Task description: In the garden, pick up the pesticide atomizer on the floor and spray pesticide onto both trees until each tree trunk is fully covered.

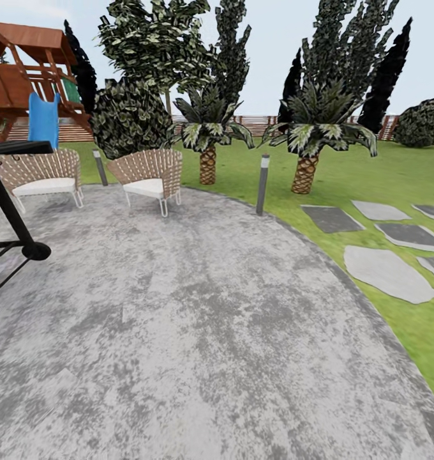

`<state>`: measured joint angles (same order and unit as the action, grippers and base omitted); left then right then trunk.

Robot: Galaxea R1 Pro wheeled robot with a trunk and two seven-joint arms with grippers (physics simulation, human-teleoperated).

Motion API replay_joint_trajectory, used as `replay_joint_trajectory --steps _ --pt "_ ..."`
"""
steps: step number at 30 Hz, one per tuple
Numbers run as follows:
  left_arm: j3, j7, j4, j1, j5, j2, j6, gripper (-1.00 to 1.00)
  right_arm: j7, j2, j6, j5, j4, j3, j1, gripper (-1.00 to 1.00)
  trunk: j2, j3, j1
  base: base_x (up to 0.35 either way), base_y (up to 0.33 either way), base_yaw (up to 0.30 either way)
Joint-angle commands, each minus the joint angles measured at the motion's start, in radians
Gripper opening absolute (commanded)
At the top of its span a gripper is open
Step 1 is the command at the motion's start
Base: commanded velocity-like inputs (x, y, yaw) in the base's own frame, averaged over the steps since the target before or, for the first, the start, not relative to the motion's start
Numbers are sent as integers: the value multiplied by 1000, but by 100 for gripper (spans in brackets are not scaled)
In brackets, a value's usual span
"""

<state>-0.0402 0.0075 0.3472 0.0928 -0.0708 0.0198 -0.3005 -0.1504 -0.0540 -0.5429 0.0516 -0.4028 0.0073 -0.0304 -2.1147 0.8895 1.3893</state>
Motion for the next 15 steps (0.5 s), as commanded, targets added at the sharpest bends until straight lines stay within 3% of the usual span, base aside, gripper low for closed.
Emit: replay_joint_trajectory --steps 1,15 --pt "2 1 -1 1 -7 0 -3 100 -6 0 -2 6 0 1 0 100 0 1 0 0 0 265" --pt "3 0 -1 0 -7 0 -3 100 -6 0 -2 5 0 1 0 100 0 7 0 0 0 266"
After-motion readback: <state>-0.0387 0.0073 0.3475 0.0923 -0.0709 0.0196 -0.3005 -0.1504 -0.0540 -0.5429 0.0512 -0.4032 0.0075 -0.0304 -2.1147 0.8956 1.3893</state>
